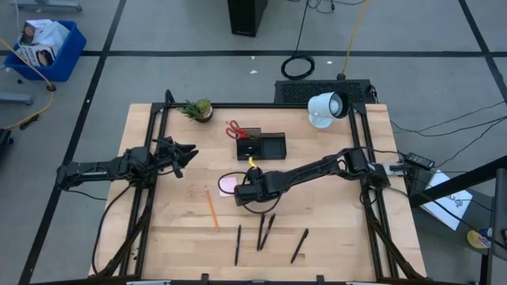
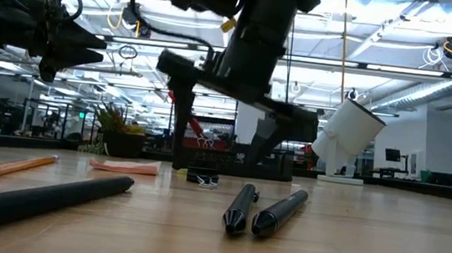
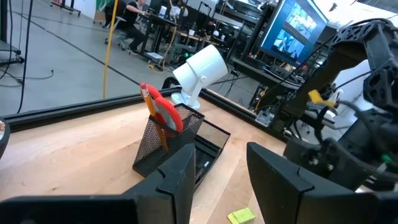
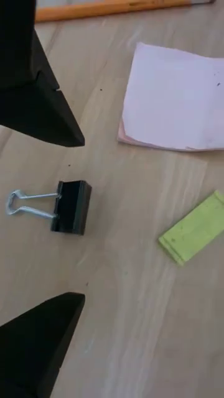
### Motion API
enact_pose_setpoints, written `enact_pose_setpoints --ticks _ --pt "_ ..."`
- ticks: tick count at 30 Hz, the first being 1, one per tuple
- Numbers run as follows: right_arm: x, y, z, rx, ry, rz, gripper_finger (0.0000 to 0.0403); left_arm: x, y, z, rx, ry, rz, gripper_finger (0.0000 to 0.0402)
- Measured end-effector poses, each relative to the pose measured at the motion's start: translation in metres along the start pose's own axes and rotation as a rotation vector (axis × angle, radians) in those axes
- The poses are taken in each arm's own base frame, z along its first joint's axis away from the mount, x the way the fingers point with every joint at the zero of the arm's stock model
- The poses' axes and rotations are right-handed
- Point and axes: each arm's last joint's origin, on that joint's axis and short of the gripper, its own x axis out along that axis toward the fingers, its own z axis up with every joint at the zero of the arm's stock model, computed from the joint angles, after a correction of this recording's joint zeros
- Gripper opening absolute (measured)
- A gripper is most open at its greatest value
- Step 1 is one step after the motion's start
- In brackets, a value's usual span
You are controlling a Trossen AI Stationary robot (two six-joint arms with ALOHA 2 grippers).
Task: Pick and place office supplies into organizer
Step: Put the binder clip into the mesh organizer
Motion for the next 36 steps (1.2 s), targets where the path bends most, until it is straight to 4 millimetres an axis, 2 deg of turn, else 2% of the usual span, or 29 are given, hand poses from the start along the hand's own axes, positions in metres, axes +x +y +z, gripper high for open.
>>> enact_pose_setpoints --ticks 11,26,36 --pt "0.002 -0.003 -0.001 0.004 0.009 -0.028 0.04 0.0 0.0 0.0 0.0 0.0 0.0 0.0147" --pt "0.019 -0.004 -0.002 0.023 0.049 -0.07 0.04 0.0 0.0 0.0 0.0 0.0 0.0 0.0147" --pt "0.02 -0.008 0.003 0.039 0.06 -0.121 0.04 0.0 0.0 0.0 0.0 0.0 0.0 0.0147"
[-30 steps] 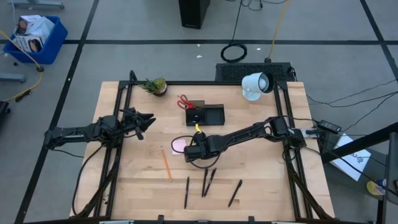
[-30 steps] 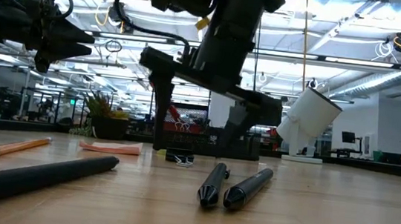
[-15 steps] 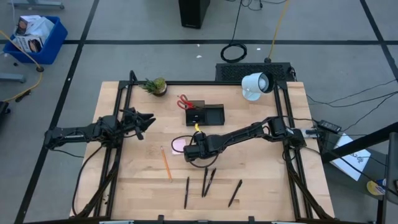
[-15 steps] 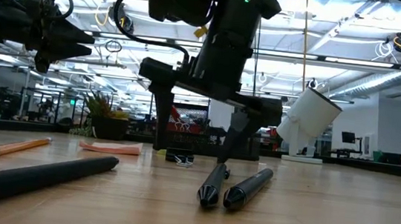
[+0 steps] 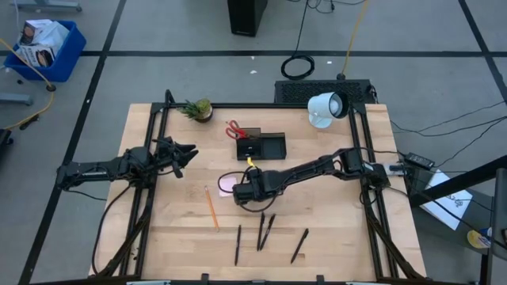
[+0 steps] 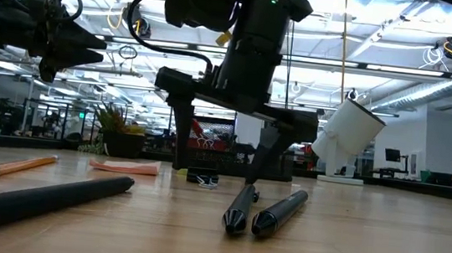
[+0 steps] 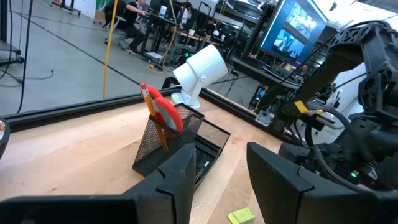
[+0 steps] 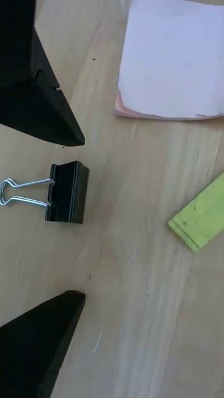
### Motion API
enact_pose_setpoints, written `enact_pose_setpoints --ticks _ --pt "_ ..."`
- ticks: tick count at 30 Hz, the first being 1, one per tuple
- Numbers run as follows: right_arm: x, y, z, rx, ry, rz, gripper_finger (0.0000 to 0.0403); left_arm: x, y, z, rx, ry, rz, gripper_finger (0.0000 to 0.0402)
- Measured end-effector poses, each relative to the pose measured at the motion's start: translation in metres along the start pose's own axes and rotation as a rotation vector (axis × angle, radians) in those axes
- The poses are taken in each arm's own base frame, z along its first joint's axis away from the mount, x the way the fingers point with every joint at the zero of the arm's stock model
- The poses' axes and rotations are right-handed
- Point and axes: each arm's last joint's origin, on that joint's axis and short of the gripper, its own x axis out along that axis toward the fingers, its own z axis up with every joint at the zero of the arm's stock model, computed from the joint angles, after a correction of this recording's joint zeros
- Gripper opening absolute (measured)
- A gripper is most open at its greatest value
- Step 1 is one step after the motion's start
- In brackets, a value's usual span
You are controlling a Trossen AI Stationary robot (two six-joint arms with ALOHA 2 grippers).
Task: Pick and place office supplies into organizer
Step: Put the binder clip into the mesh organizer
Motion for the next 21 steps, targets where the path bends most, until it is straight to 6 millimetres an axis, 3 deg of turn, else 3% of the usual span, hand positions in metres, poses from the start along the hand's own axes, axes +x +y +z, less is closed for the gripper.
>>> enact_pose_setpoints --ticks 21 --pt "0.0017 -0.0086 0.0012 0.018 0.009 -0.088 0.04 0.0 0.0 0.0001 0.0 -0.001 0.0 0.0147"
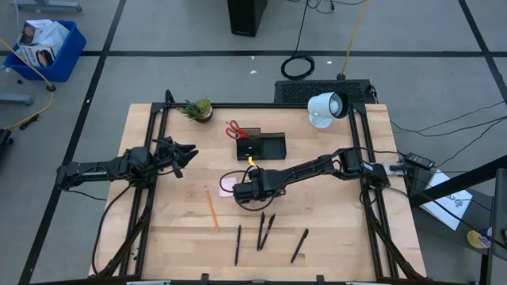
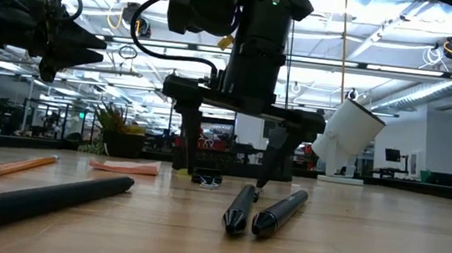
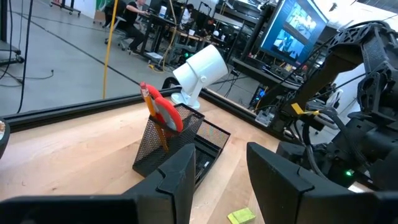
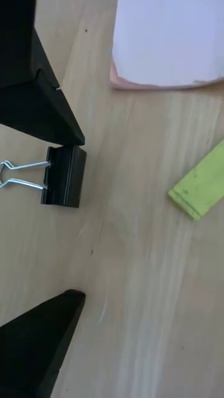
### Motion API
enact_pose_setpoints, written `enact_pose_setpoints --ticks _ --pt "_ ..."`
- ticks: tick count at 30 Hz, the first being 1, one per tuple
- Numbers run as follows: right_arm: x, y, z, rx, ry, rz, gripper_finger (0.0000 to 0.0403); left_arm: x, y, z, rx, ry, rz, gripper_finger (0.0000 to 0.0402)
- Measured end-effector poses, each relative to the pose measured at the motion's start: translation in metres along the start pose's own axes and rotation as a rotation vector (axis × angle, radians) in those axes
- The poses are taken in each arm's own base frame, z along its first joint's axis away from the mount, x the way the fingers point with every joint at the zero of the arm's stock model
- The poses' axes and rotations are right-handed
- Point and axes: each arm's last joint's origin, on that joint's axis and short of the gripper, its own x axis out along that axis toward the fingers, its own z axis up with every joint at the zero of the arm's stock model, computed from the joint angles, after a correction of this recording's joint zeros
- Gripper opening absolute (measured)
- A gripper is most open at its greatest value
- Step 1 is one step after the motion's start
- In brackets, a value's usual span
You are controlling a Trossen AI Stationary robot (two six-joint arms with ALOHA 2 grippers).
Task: Pick and place office supplies into organizer
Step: Put the binder clip into the mesh organizer
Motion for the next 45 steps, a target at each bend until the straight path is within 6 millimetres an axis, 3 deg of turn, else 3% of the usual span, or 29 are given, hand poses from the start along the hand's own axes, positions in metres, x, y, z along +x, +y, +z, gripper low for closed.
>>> enact_pose_setpoints --ticks 15,33,45 --pt "0.004 -0.002 0.001 0.074 0.026 -0.032 0.0396 0.0 0.0 0.0 0.0 0.0 0.0 0.0147" --pt "0.002 0.003 -0.002 0.307 0.084 0.023 0.0315 0.0 0.0 0.0 0.0 0.0 0.0 0.0147" --pt "-0.002 0.012 -0.007 0.53 0.254 0.069 0.0358 0.0 0.0 0.0 0.0 0.0 0.0 0.0147"
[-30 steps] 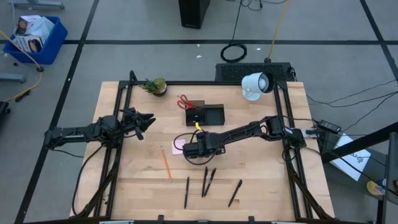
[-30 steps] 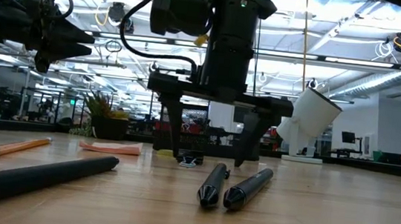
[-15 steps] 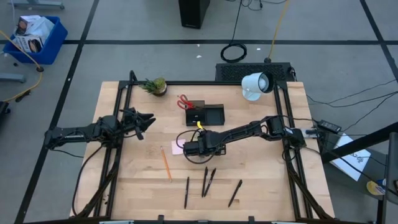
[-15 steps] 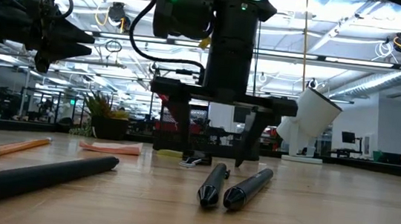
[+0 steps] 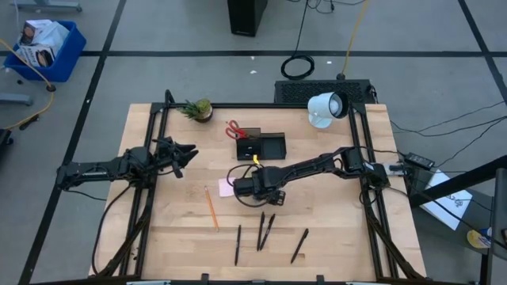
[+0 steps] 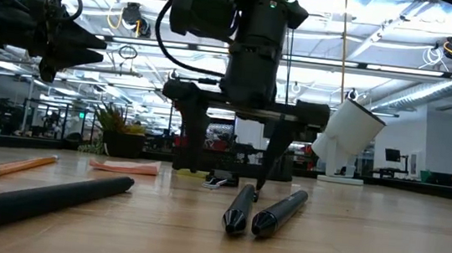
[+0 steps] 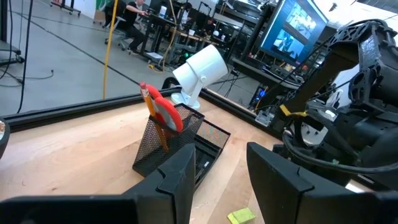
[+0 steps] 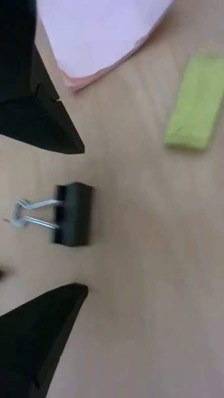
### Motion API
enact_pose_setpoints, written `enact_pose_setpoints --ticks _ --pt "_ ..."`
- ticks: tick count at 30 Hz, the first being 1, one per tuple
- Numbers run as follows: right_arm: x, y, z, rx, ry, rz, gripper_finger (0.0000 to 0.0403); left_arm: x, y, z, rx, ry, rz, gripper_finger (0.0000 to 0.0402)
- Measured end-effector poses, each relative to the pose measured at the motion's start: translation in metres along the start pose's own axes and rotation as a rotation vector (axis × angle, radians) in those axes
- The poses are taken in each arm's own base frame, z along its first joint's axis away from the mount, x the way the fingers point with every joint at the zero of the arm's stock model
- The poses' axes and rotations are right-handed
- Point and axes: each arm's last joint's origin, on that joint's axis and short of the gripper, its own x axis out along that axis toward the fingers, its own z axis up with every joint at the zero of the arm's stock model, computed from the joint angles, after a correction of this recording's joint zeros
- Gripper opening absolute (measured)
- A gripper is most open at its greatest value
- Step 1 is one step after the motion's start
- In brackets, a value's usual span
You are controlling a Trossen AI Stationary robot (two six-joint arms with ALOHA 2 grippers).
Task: Pick and place office supplies into organizer
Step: Put the binder clip into the mesh organizer
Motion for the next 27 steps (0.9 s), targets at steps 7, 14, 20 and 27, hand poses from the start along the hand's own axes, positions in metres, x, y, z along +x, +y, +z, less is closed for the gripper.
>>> enact_pose_setpoints --ticks 7,14,20,27 --pt "0.001 -0.002 0.001 0.063 0.013 -0.039 0.0354 0.0 0.0 0.0 0.0 0.0 0.0 0.0147" --pt "0.001 -0.006 0.003 0.047 -0.039 -0.062 0.0308 0.0 0.0 0.0 0.0 0.0 0.0 0.0147" --pt "0.001 -0.007 0.006 -0.015 -0.101 -0.053 0.0272 0.0 0.0 0.0 0.0 0.0 0.0 0.0147" --pt "0.0 -0.007 0.011 -0.135 -0.166 -0.056 0.026 0.0 0.0 0.0 0.0 0.0 0.0 0.0147"
